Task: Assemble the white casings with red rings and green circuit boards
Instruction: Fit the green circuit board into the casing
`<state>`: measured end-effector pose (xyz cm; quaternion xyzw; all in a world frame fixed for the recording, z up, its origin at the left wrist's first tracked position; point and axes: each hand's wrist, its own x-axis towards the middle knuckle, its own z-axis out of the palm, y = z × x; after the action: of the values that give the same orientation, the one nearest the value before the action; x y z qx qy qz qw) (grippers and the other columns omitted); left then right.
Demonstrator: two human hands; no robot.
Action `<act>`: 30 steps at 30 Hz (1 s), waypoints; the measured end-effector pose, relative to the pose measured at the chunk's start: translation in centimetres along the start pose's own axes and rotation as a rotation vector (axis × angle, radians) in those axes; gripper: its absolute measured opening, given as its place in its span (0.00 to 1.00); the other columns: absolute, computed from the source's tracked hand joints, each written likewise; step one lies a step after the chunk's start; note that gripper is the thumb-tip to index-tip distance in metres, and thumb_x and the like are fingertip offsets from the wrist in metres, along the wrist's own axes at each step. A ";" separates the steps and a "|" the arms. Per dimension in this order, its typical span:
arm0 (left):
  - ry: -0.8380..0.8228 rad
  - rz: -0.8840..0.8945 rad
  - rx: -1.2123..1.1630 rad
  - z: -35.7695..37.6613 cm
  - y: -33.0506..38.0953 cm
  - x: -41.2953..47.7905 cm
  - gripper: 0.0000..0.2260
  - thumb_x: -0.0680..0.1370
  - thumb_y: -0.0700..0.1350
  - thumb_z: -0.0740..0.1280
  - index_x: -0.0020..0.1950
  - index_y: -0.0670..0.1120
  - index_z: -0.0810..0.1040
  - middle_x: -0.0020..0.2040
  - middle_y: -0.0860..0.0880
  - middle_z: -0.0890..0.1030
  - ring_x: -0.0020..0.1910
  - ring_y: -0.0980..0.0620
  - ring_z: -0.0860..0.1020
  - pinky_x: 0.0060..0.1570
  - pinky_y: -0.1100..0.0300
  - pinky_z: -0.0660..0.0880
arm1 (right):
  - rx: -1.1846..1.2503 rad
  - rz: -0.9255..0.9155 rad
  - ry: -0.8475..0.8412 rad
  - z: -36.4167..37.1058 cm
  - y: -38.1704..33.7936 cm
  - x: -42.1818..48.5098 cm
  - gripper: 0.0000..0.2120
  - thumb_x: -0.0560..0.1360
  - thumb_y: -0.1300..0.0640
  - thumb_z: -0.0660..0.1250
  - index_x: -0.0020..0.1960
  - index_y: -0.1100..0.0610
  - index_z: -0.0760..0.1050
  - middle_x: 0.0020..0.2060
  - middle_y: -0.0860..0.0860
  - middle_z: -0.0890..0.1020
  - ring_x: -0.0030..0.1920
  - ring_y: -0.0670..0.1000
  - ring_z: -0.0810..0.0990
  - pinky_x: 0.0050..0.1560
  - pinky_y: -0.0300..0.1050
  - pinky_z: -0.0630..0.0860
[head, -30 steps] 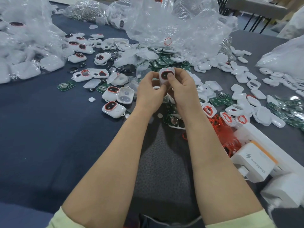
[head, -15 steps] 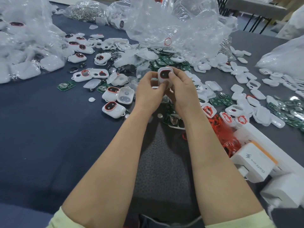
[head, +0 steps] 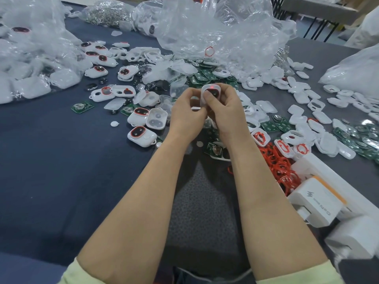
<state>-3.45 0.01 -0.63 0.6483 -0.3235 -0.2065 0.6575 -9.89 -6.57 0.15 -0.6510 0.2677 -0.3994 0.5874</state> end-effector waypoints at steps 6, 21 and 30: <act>-0.010 -0.011 0.003 0.1 0.0 -0.1 0.05 0.76 0.36 0.66 0.49 0.46 0.75 0.45 0.39 0.83 0.45 0.41 0.82 0.50 0.43 0.79 | 0.014 -0.004 0.006 -0.3 0.1 0.1 0.07 0.75 0.64 0.68 0.48 0.54 0.74 0.46 0.56 0.80 0.47 0.53 0.79 0.54 0.53 0.77; 0.014 -0.033 -0.055 -0.1 0.2 -0.1 0.10 0.76 0.38 0.69 0.44 0.53 0.74 0.45 0.42 0.82 0.44 0.43 0.82 0.51 0.42 0.79 | 0.098 0.067 -0.039 -0.3 -0.3 0.0 0.06 0.80 0.64 0.61 0.53 0.57 0.74 0.45 0.52 0.81 0.48 0.52 0.79 0.51 0.49 0.76; 0.038 -0.049 -0.031 -0.2 0.4 0.0 0.08 0.76 0.39 0.68 0.45 0.51 0.73 0.46 0.44 0.81 0.45 0.45 0.80 0.53 0.43 0.78 | 0.314 0.219 -0.009 -0.2 -0.9 0.1 0.15 0.82 0.47 0.55 0.53 0.54 0.76 0.52 0.57 0.83 0.50 0.54 0.82 0.51 0.50 0.79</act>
<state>-3.36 0.13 -0.24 0.6495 -0.2916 -0.2153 0.6684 -10.07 -6.60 1.04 -0.5202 0.2685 -0.3670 0.7229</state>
